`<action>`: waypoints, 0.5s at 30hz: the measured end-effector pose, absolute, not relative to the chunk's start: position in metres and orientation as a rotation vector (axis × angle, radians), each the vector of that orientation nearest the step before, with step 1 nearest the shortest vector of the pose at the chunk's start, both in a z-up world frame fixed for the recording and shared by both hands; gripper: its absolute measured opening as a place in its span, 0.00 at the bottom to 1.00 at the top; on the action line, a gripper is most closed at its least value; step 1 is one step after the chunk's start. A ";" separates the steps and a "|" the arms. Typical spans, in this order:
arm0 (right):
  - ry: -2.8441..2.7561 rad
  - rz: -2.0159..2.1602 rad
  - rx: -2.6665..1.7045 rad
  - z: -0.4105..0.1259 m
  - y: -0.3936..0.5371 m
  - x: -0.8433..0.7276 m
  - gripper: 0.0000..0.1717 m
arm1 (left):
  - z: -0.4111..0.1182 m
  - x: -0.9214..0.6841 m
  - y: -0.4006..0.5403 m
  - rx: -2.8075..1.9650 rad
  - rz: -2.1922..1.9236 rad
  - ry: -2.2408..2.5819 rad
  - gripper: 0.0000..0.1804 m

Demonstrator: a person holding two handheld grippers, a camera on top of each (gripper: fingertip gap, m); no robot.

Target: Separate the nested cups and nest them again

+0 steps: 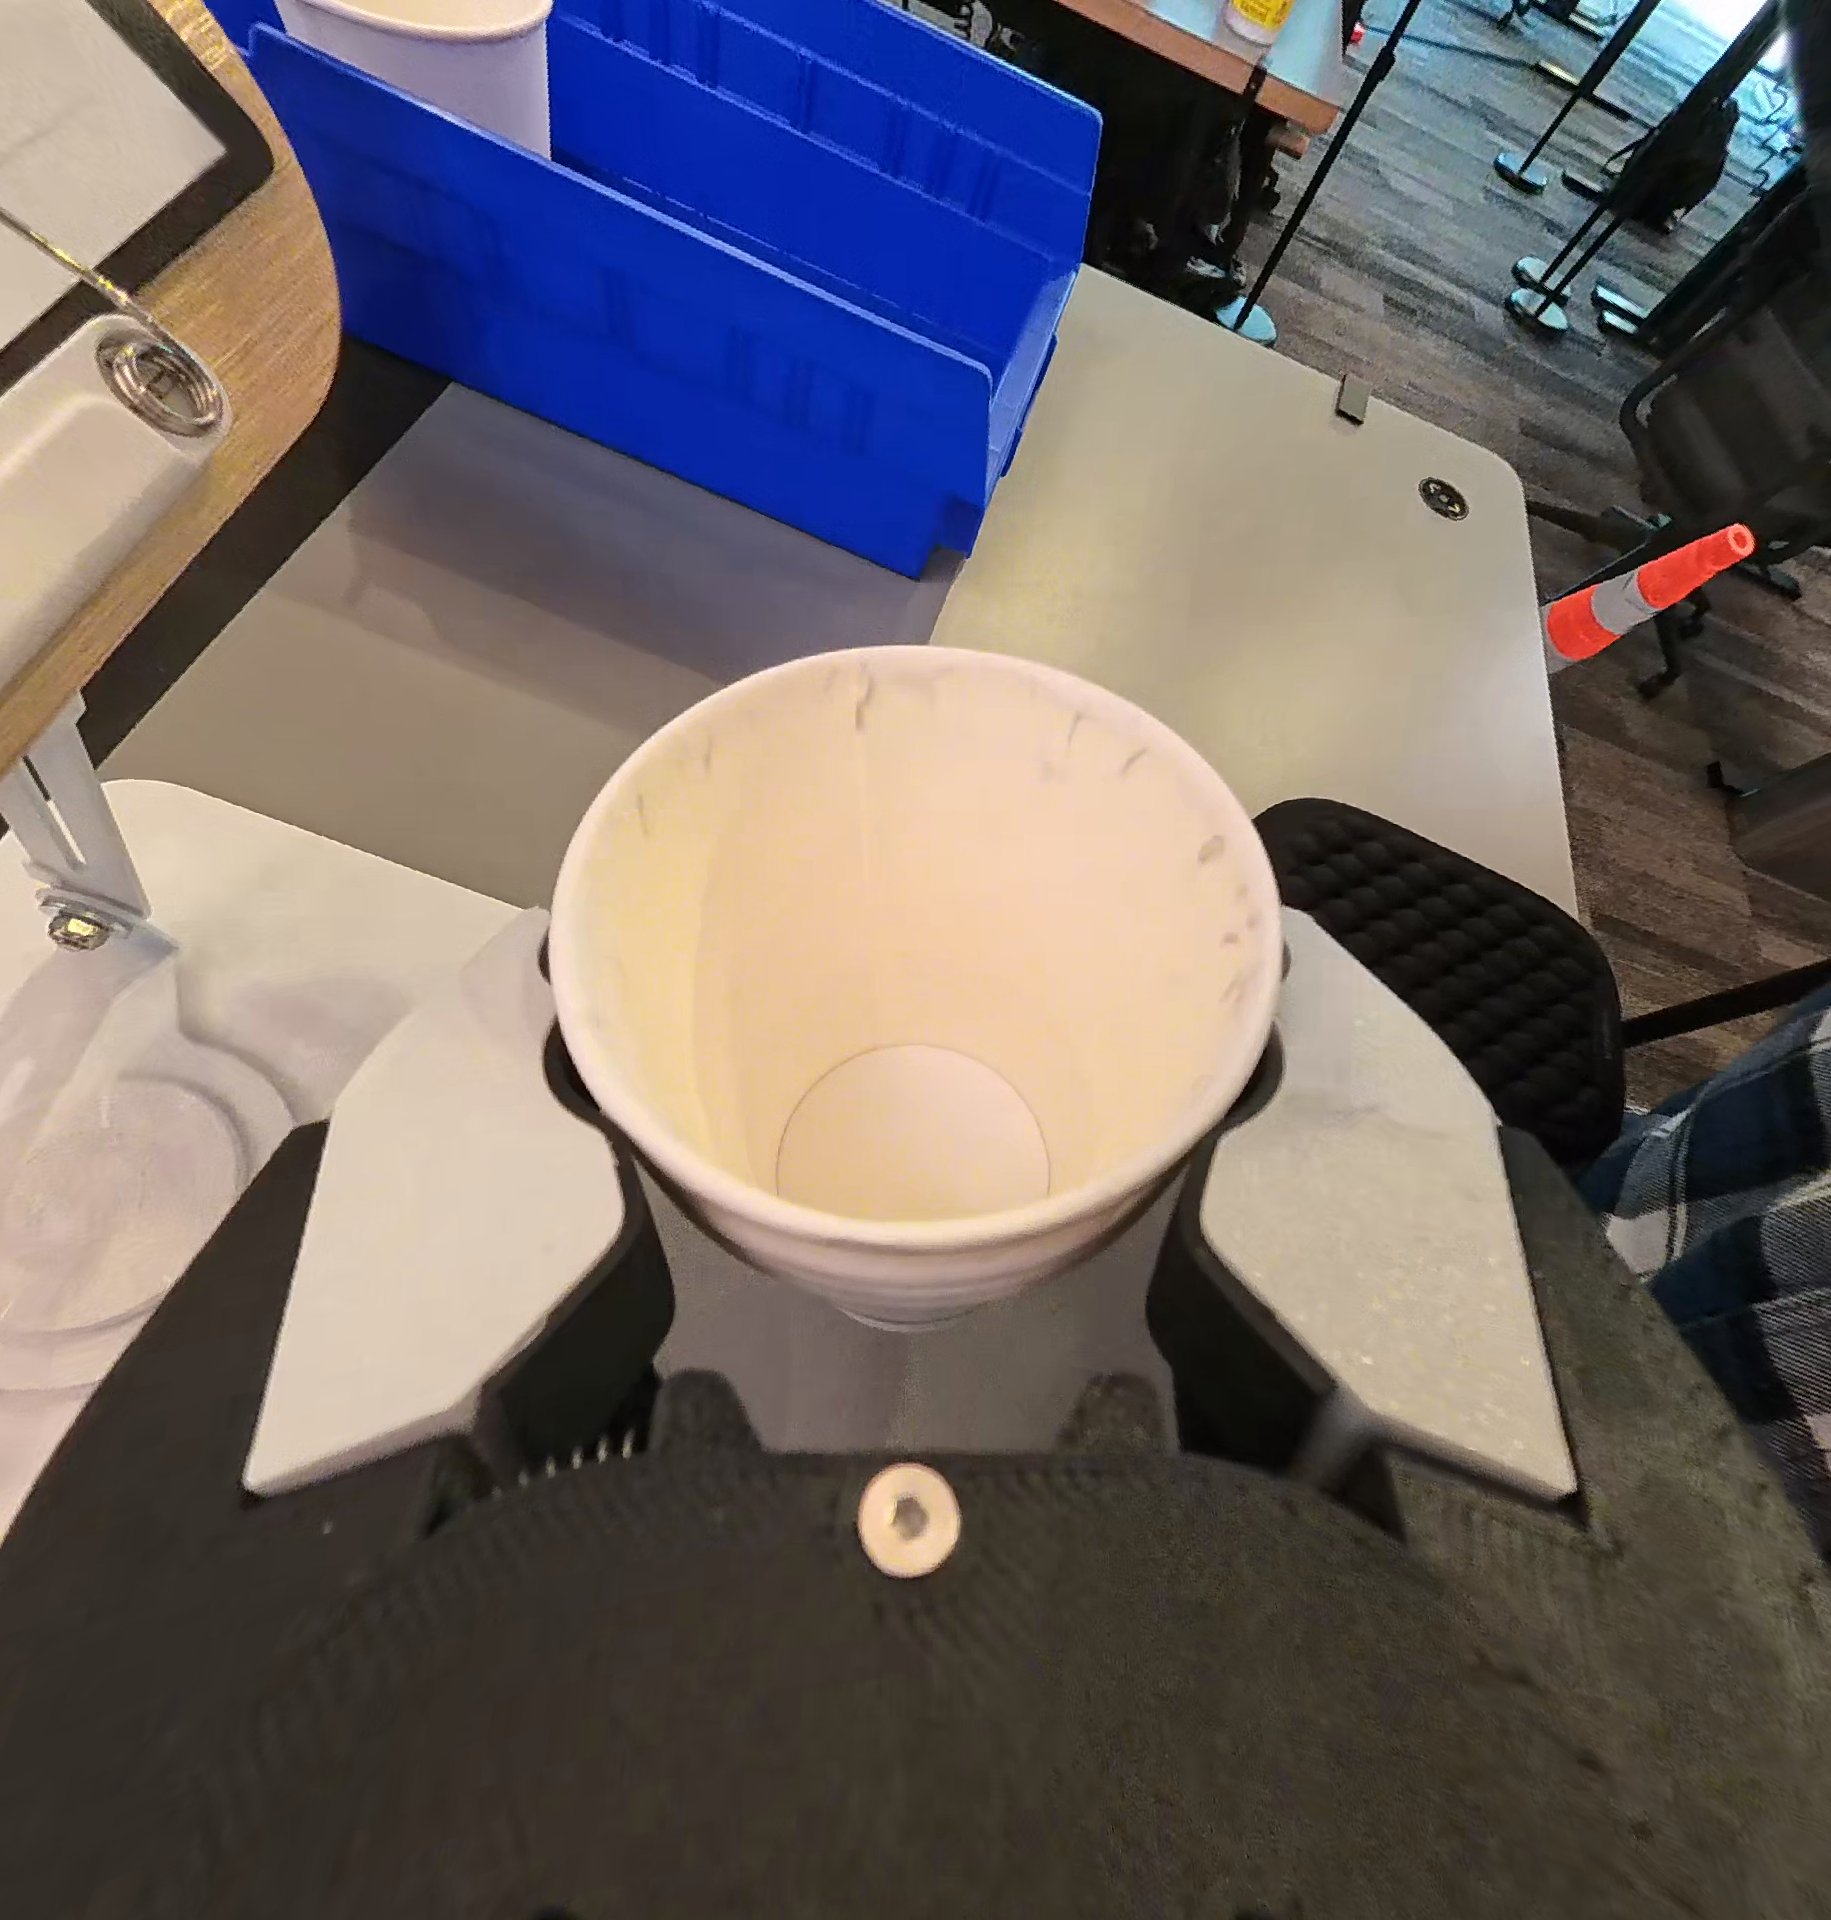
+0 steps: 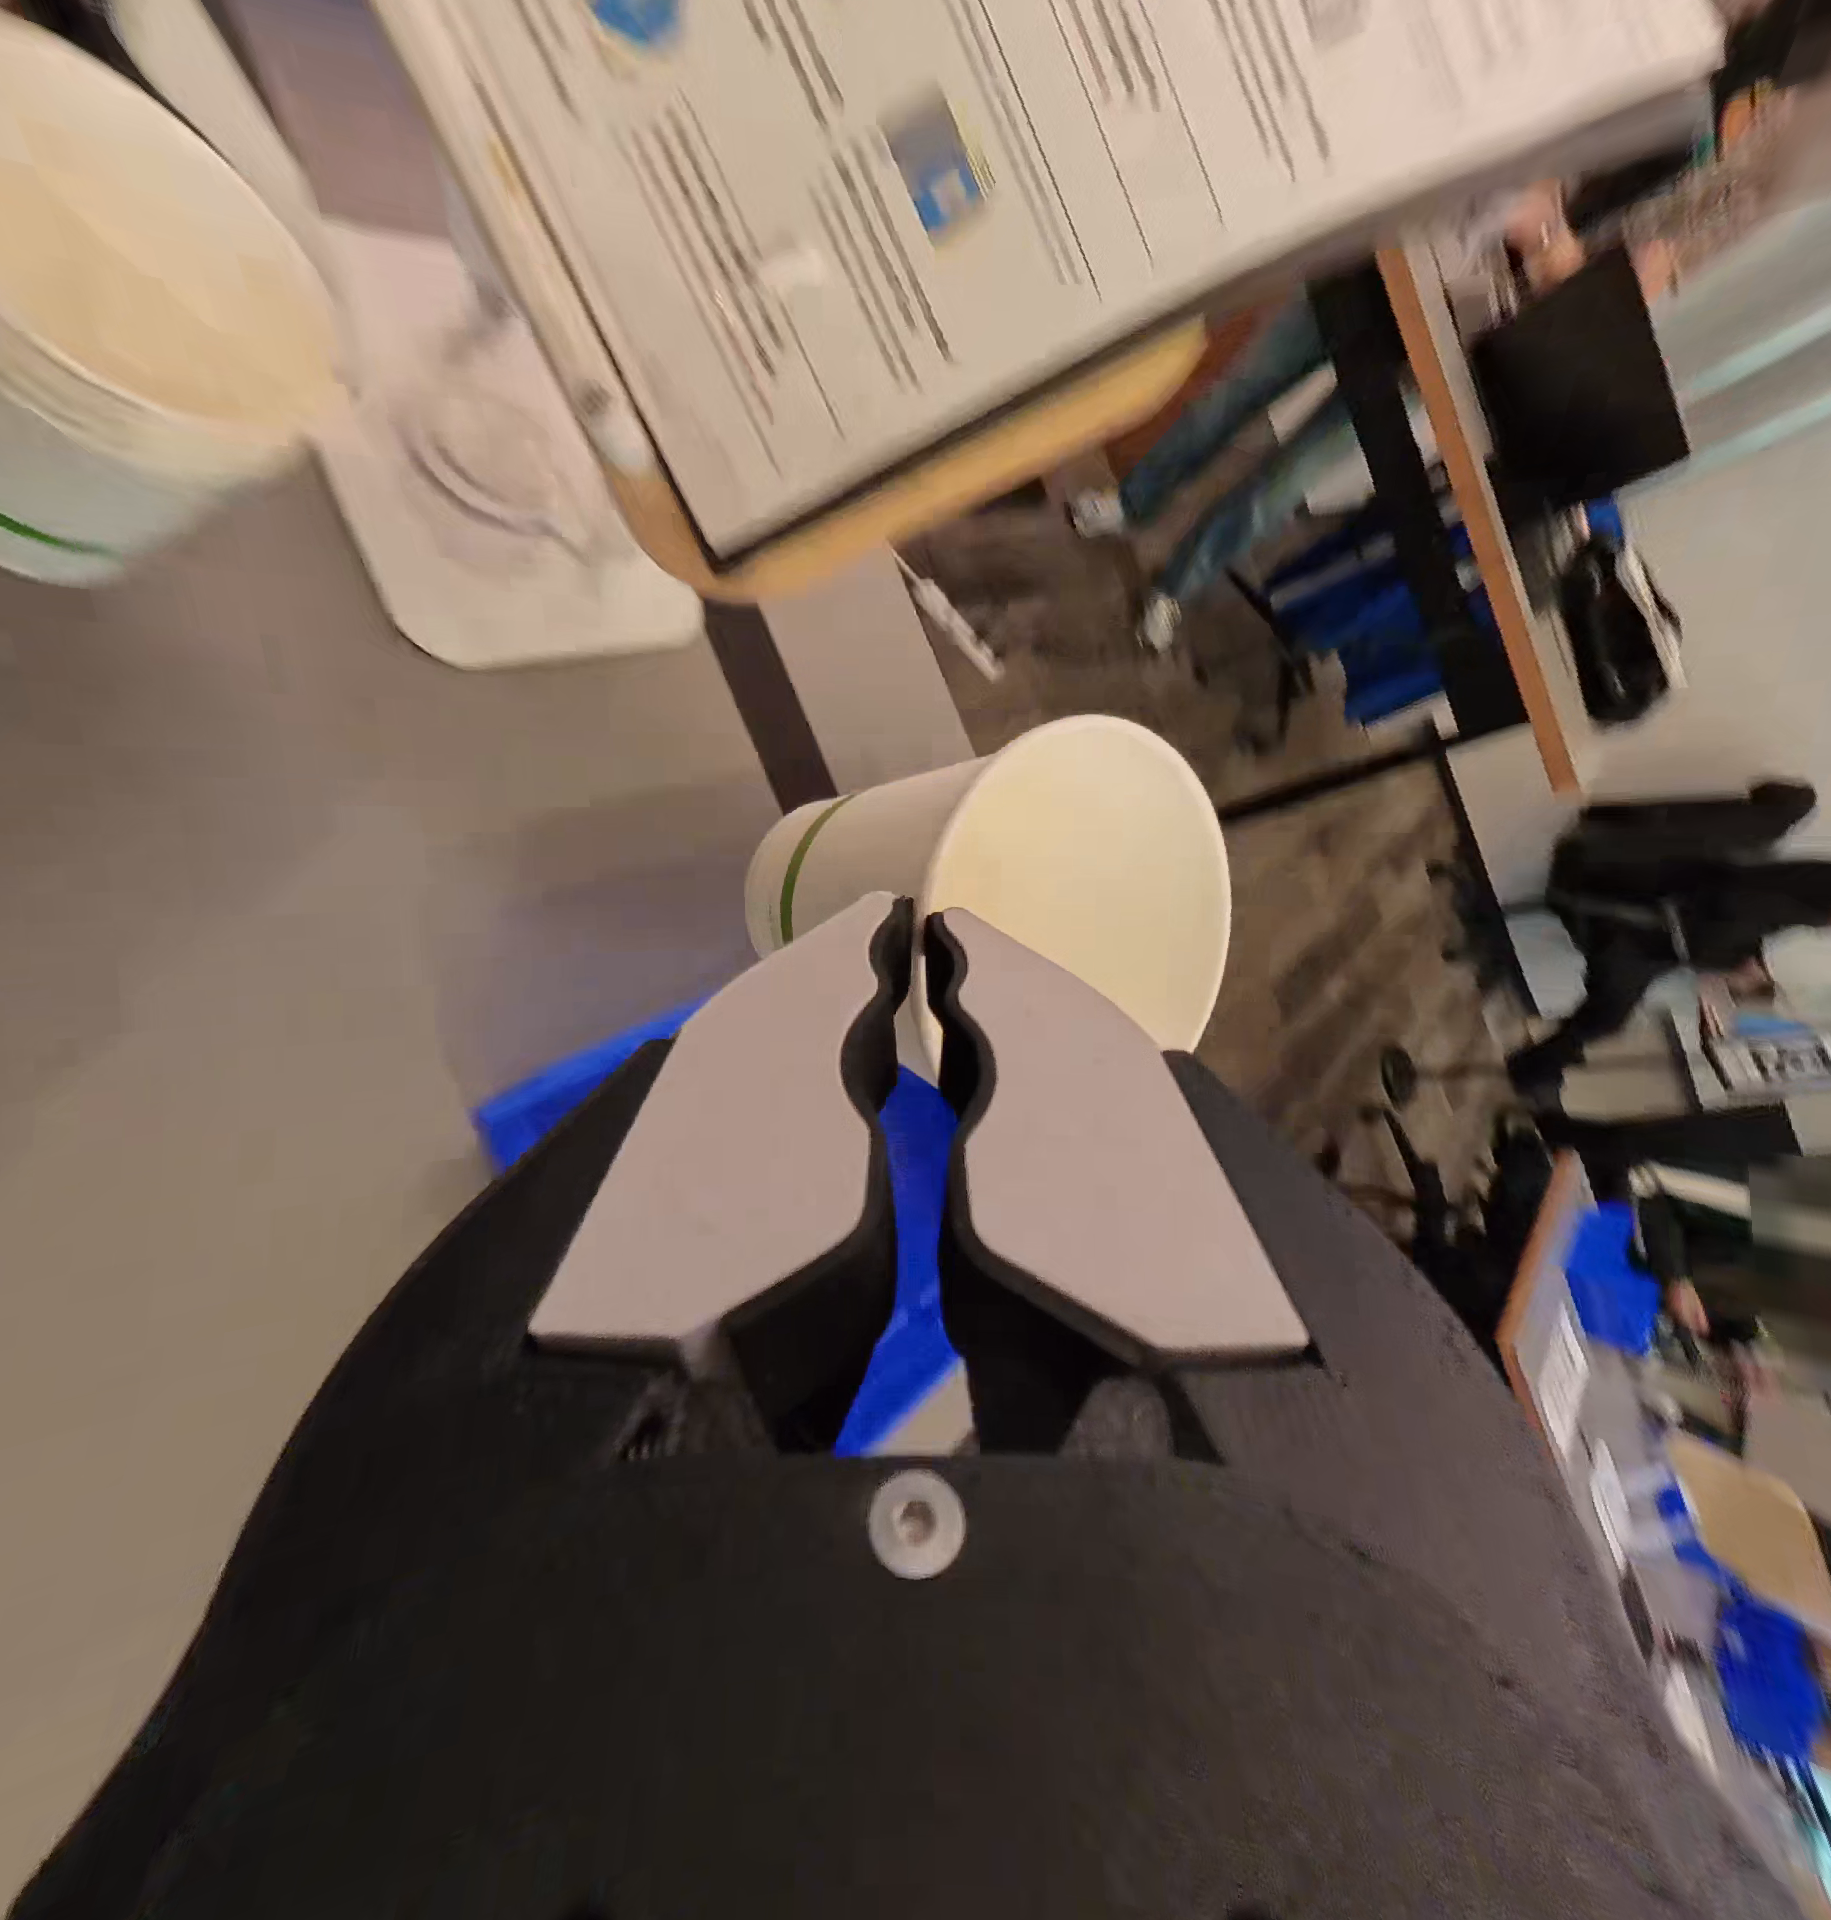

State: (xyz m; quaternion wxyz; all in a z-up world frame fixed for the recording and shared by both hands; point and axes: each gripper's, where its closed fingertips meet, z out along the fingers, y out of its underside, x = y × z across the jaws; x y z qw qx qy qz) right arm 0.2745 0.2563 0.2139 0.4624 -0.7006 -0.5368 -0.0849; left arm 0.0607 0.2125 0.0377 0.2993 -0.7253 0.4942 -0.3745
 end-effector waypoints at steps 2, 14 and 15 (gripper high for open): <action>-1.278 -0.298 -1.794 0.201 0.276 0.306 0.02 | 0.038 0.060 0.212 -1.926 -0.994 1.312 0.66; -1.200 -0.452 -2.067 0.071 0.364 0.398 0.02 | 0.044 0.050 0.209 -1.943 -0.969 1.298 0.66; -1.207 -0.456 -2.078 0.062 0.367 0.399 0.02 | 0.043 0.049 0.210 -1.947 -0.968 1.296 0.66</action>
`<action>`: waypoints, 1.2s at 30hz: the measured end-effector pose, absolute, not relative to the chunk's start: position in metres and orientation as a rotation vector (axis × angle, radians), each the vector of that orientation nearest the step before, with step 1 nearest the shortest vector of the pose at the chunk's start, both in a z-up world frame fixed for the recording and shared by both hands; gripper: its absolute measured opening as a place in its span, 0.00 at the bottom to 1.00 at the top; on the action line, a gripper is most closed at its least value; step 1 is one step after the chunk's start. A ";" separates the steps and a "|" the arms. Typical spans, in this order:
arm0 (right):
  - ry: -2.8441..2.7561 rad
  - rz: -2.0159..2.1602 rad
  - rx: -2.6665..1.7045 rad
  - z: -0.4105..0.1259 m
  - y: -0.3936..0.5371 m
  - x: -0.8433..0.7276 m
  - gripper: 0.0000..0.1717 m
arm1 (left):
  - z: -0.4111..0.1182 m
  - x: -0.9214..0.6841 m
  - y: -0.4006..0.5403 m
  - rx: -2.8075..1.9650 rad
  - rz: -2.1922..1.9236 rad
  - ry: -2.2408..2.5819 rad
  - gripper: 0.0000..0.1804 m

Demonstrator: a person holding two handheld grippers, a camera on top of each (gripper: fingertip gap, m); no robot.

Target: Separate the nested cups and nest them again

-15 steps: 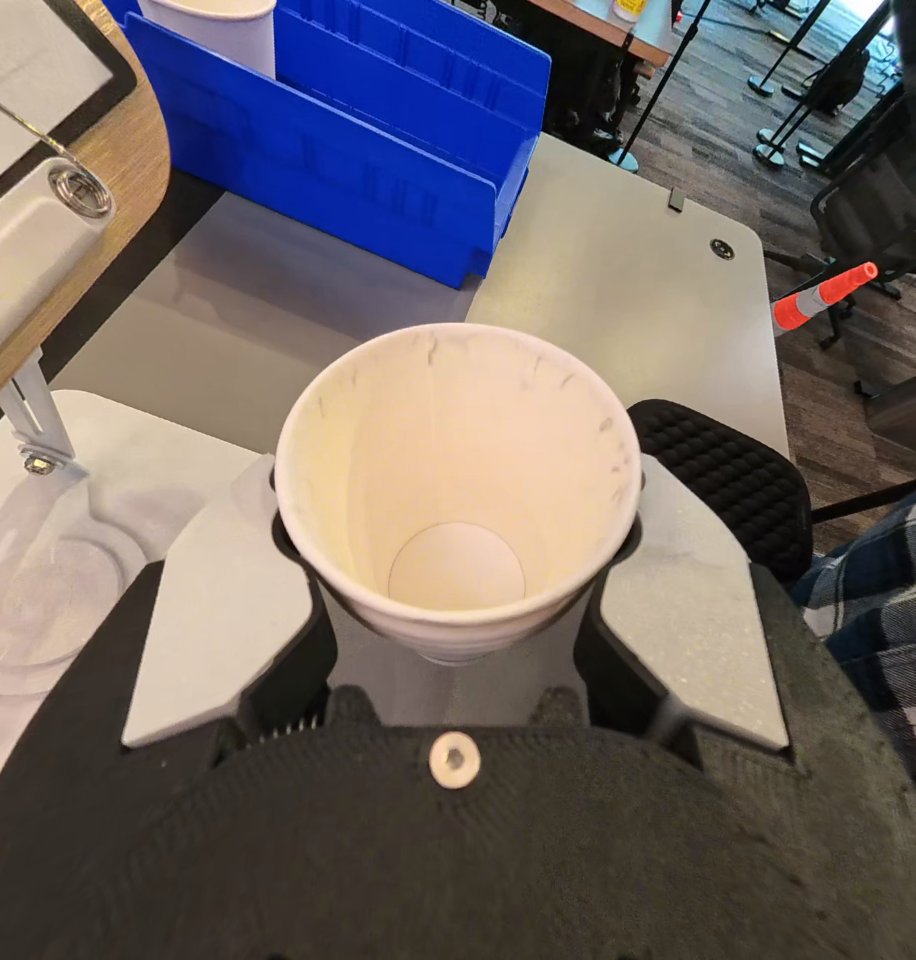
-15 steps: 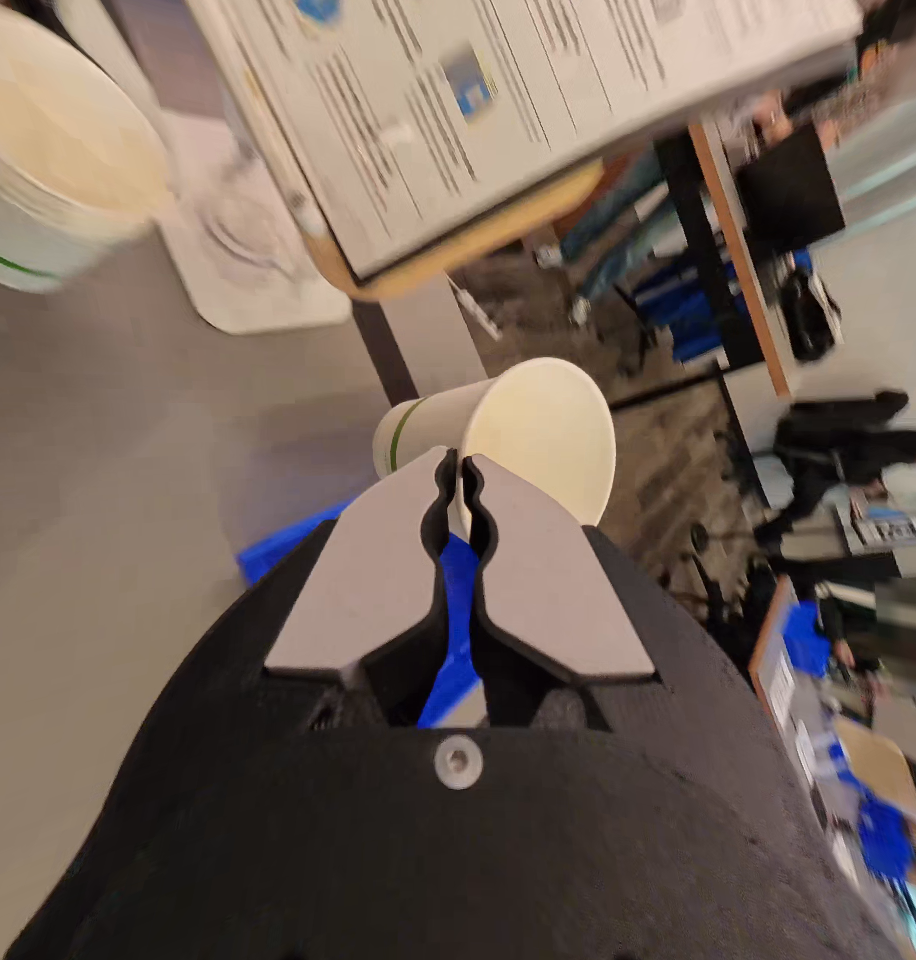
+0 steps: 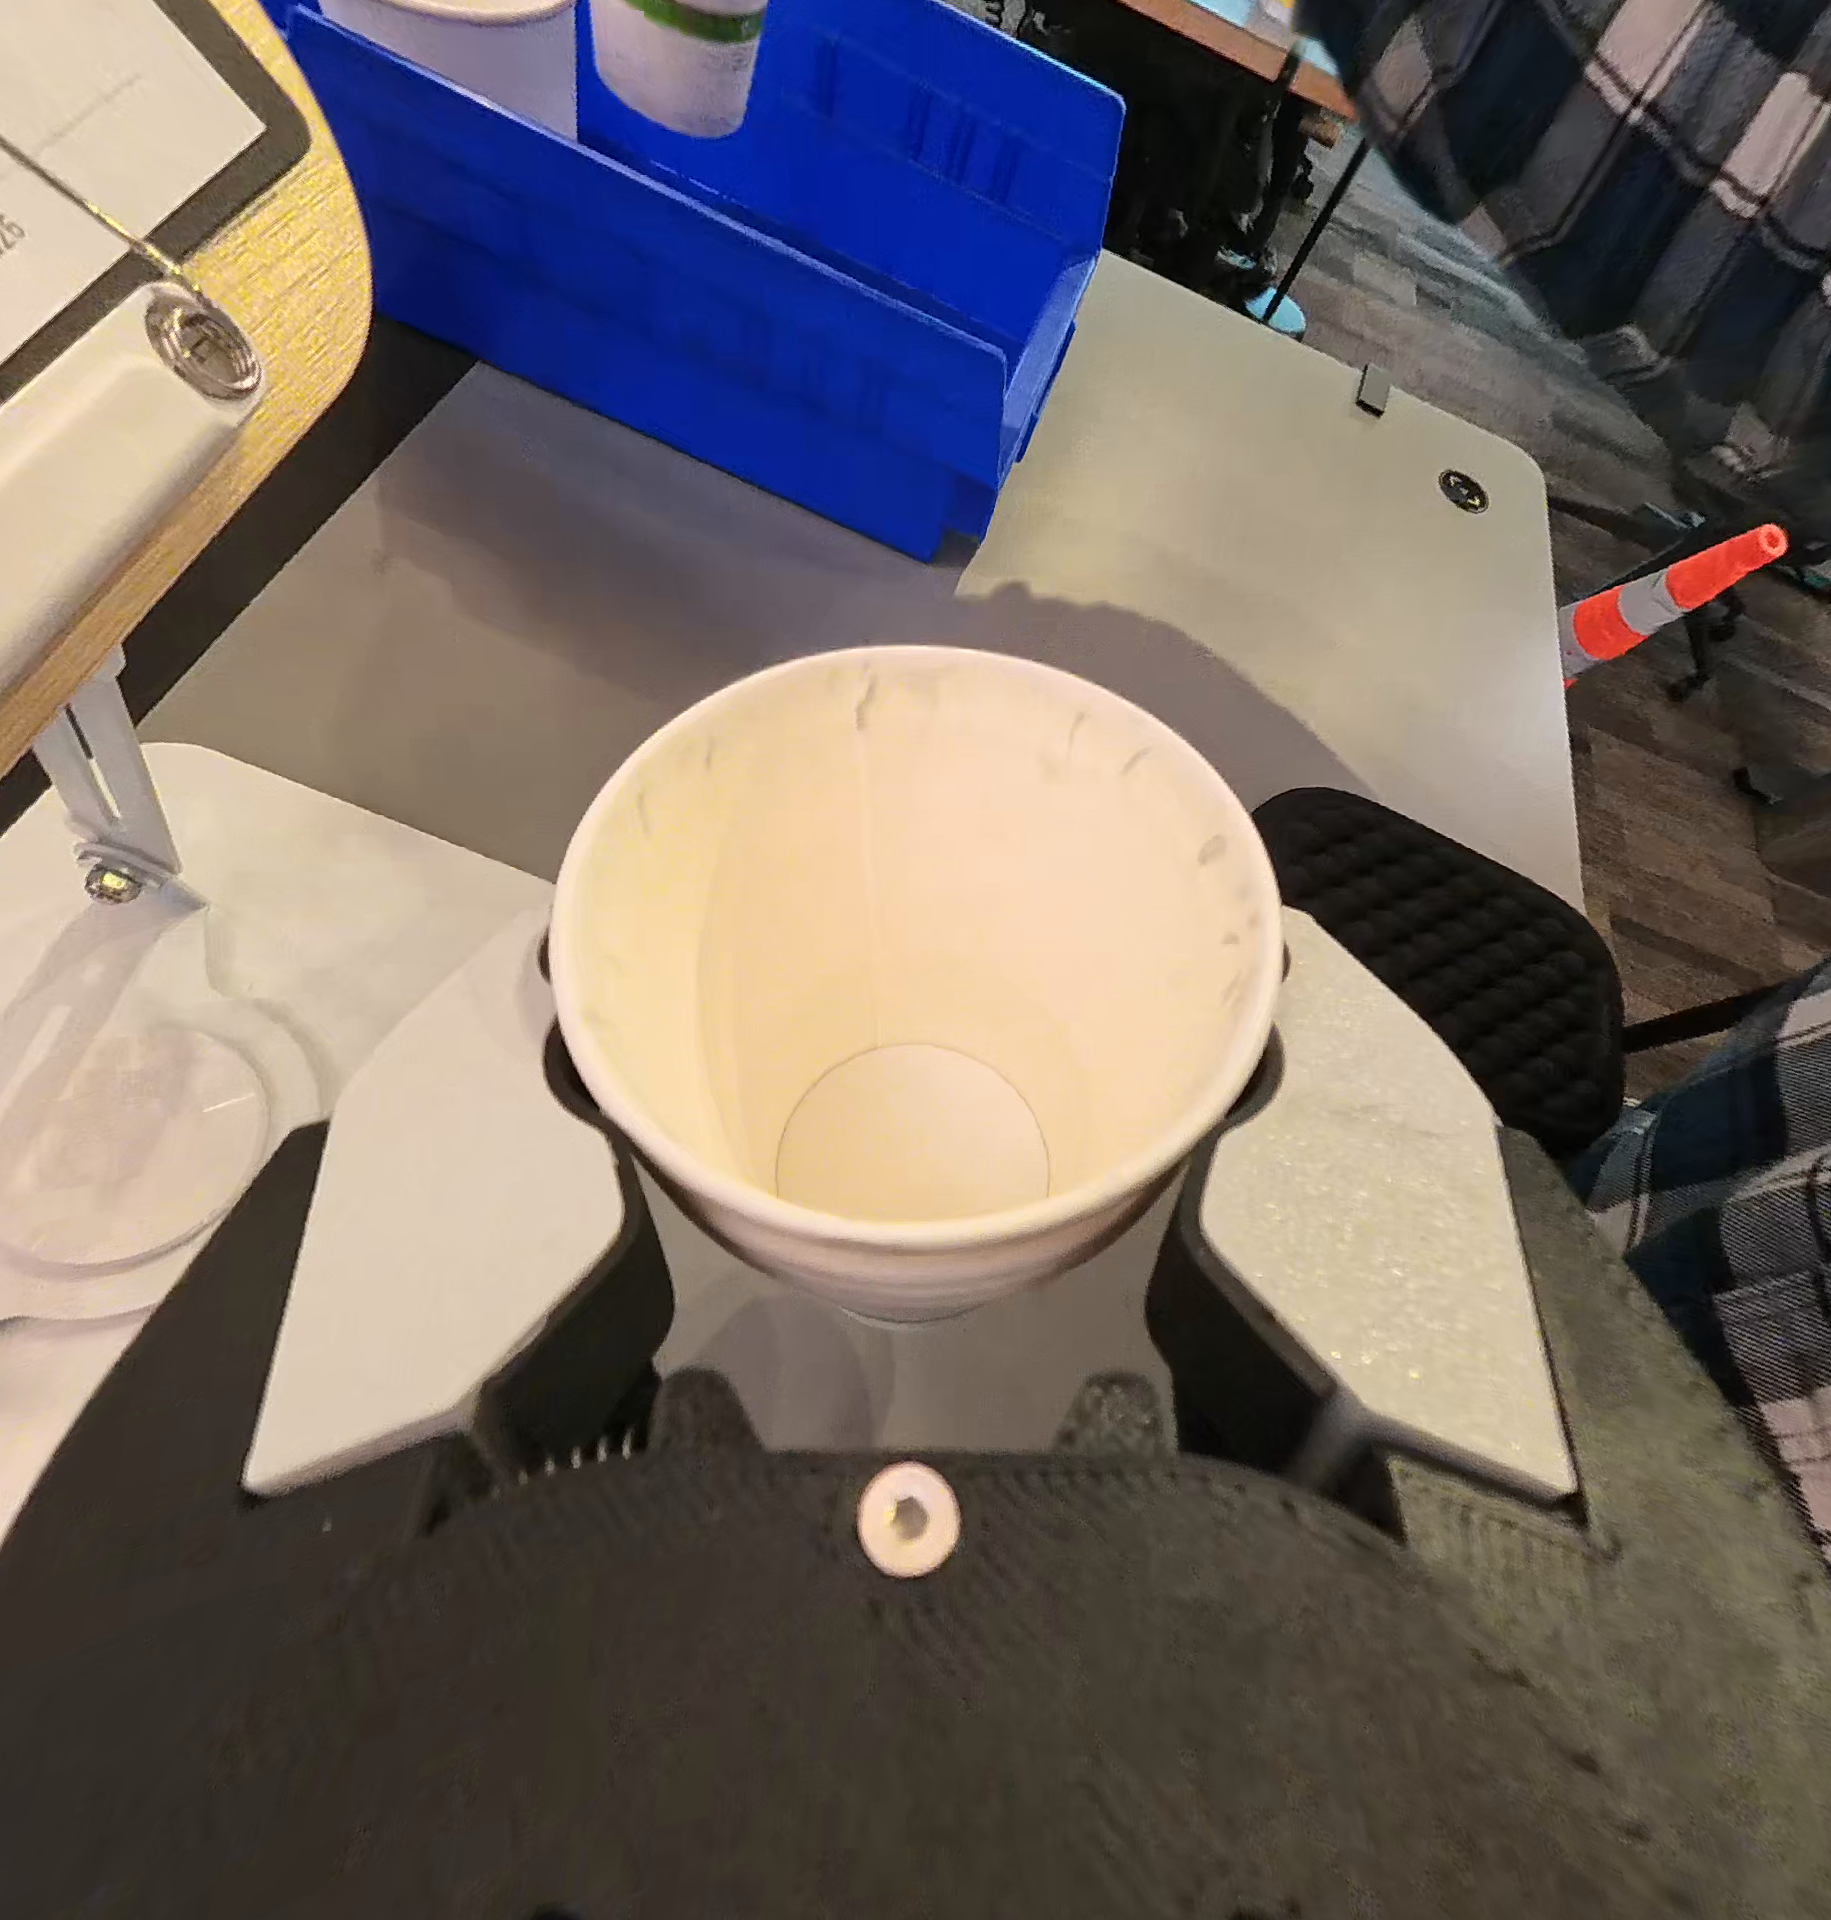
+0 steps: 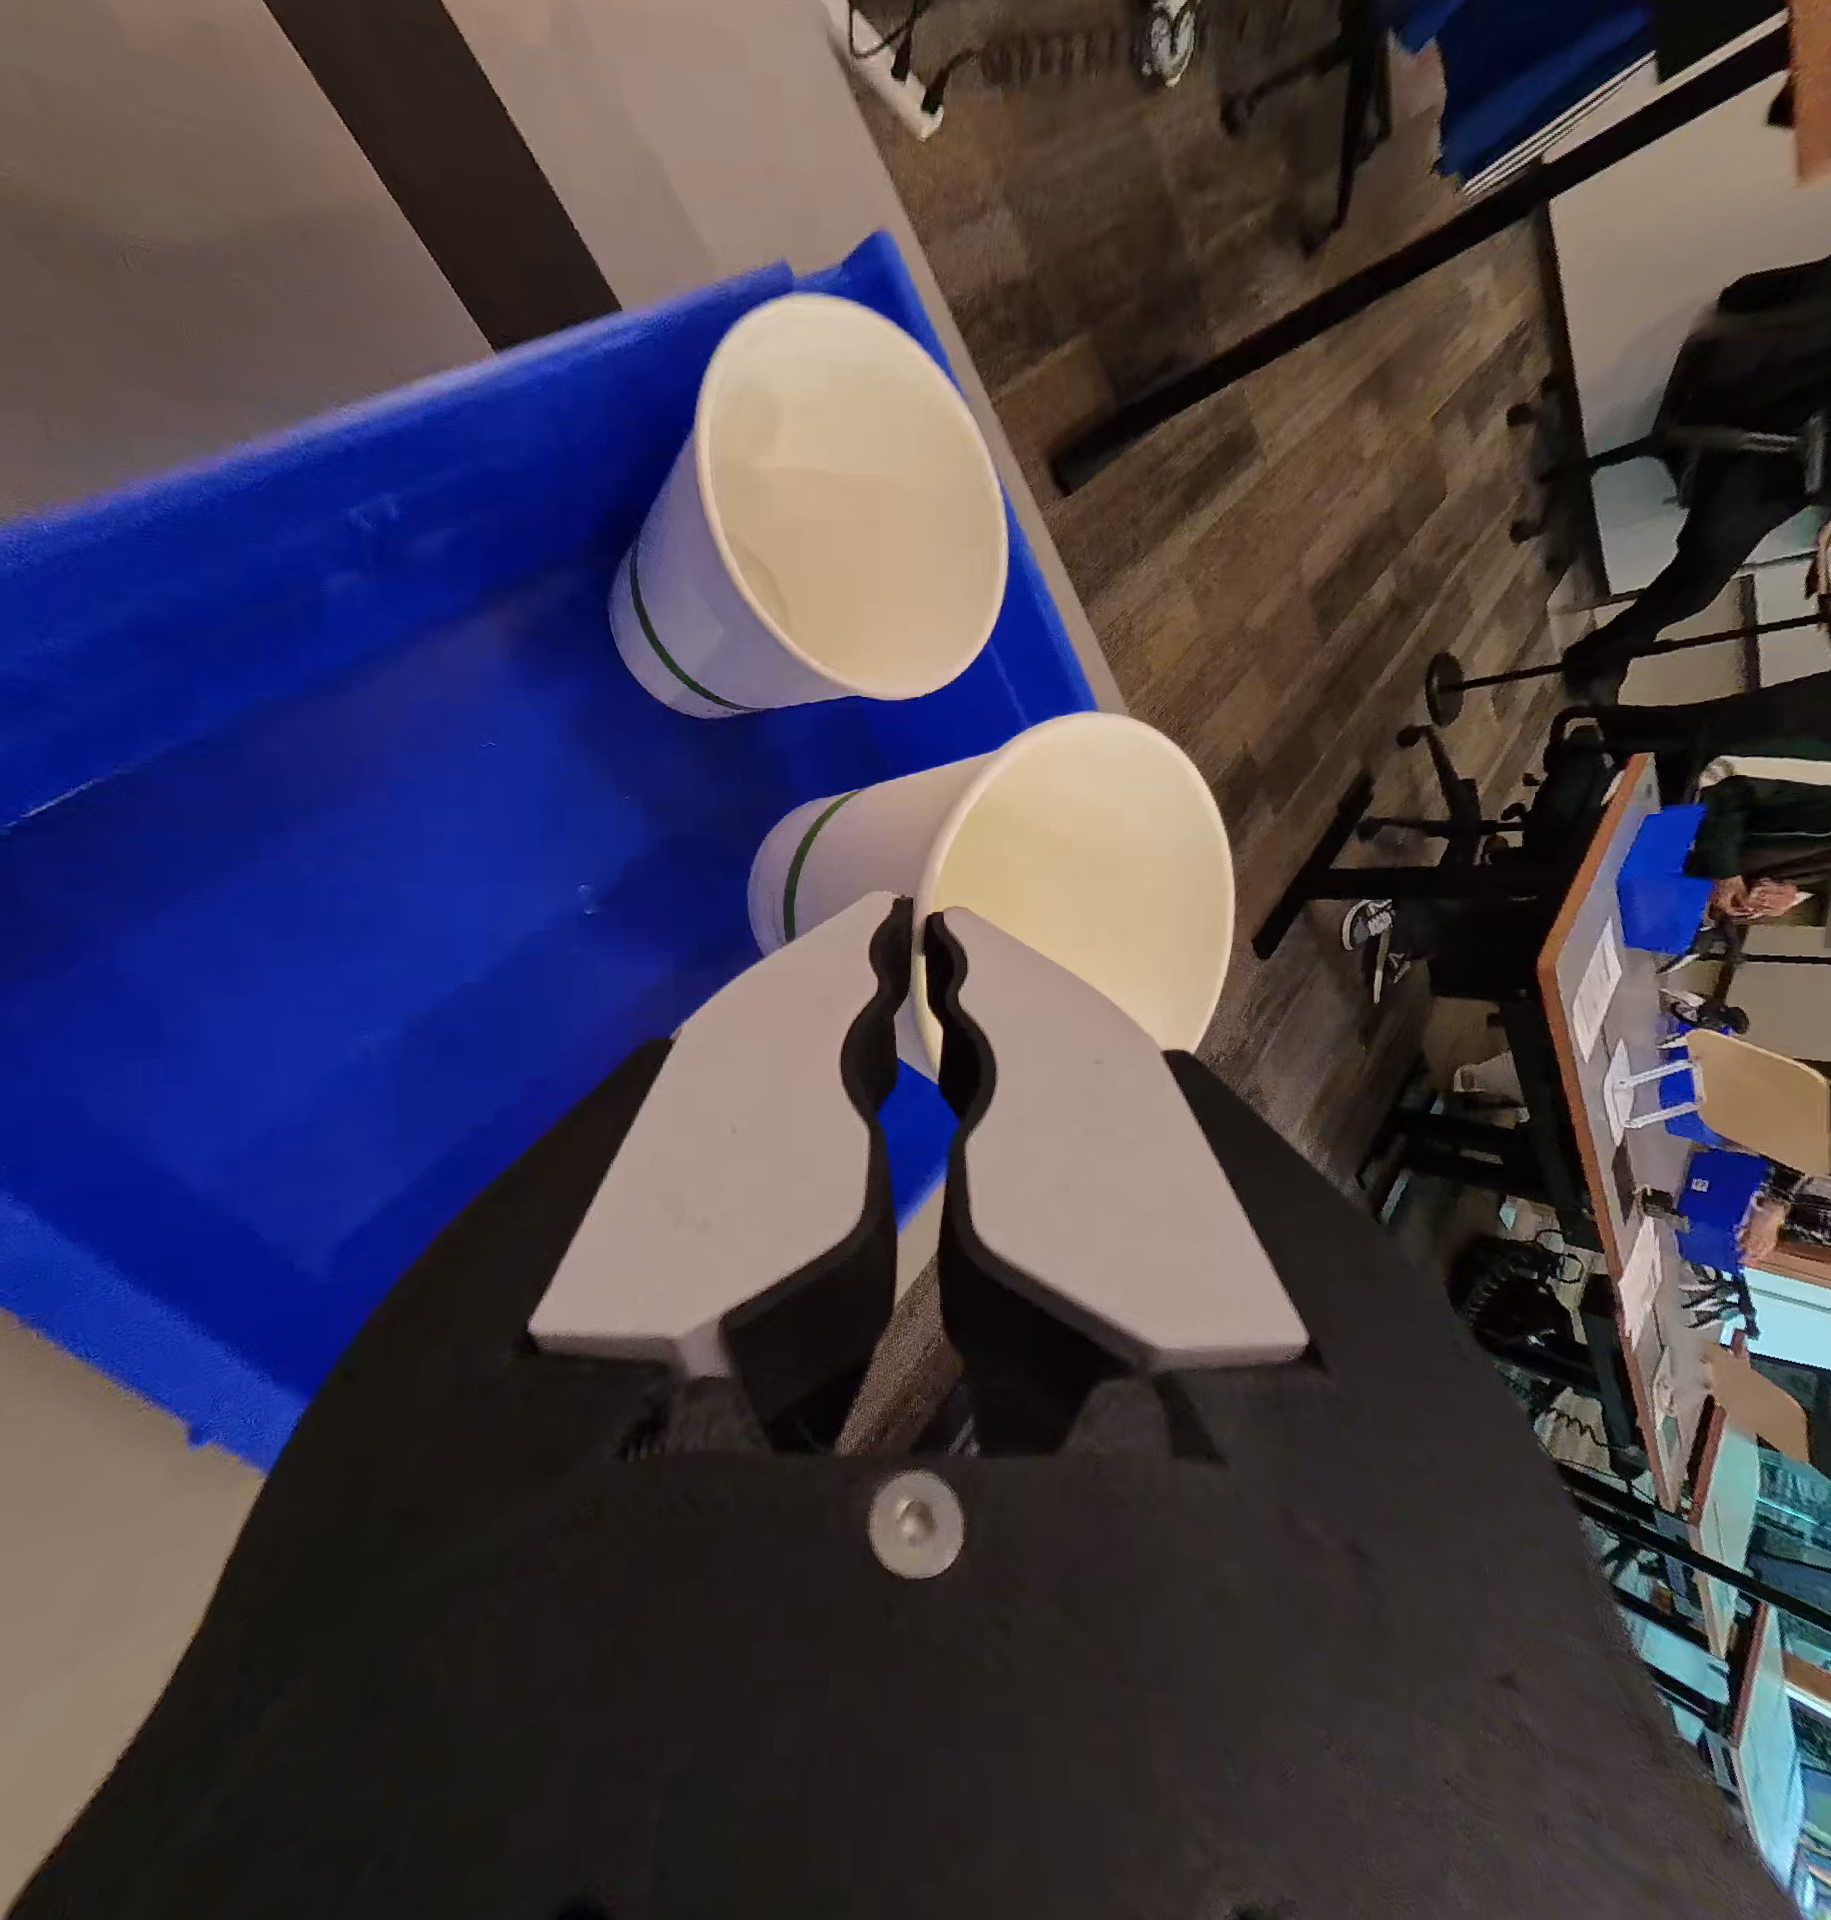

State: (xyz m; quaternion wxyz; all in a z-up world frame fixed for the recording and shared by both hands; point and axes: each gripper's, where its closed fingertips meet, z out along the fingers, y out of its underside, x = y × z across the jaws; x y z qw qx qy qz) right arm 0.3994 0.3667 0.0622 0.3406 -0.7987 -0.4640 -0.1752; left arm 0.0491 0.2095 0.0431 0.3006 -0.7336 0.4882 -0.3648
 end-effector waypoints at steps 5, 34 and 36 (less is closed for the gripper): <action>-1.232 -0.482 -2.125 0.026 0.385 0.406 0.02 | 0.041 0.047 0.210 -1.958 -0.966 1.289 0.66; -1.845 0.435 -1.431 0.141 0.181 0.111 0.25 | 0.066 0.061 0.199 -1.887 -1.068 1.375 0.66; -1.940 0.437 -1.389 0.132 0.167 0.095 0.24 | 0.069 0.062 0.194 -1.875 -1.067 1.401 0.66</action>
